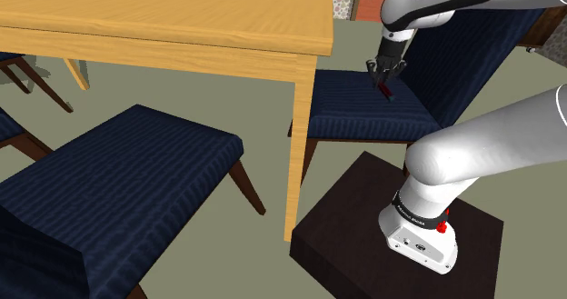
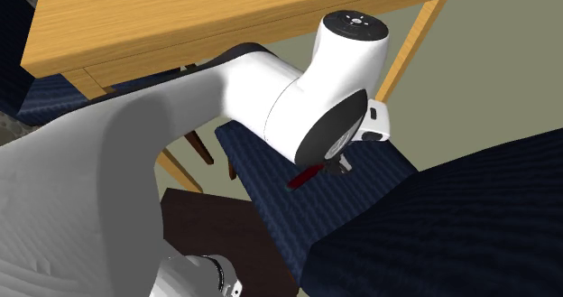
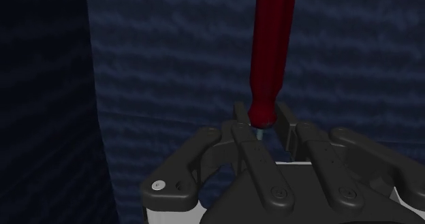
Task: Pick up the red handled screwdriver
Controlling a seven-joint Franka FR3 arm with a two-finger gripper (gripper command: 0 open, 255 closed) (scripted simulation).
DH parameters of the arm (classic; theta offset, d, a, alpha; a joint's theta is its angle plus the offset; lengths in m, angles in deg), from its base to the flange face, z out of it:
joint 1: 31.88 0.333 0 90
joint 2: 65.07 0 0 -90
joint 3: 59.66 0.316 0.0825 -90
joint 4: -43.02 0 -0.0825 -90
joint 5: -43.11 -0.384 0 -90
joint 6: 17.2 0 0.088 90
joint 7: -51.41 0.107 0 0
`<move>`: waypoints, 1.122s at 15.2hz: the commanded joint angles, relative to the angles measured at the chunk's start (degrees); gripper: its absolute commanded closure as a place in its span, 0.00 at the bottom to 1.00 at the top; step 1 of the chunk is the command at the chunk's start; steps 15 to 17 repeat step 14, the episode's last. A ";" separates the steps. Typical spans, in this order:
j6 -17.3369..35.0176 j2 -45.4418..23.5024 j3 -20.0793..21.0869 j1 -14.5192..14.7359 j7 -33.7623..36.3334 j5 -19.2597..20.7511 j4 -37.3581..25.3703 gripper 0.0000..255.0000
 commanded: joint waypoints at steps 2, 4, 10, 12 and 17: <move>-2.51 0.66 0.41 0.09 0.00 -0.27 -1.72 1.00; -4.14 0.96 0.63 0.15 -0.07 -0.45 -3.06 1.00; -8.89 1.47 1.24 0.36 -0.32 -0.97 -7.30 1.00; -10.43 1.53 1.42 0.43 -0.41 -1.14 -8.79 1.00; -10.55 1.53 1.44 0.43 -0.42 -1.15 -8.90 1.00</move>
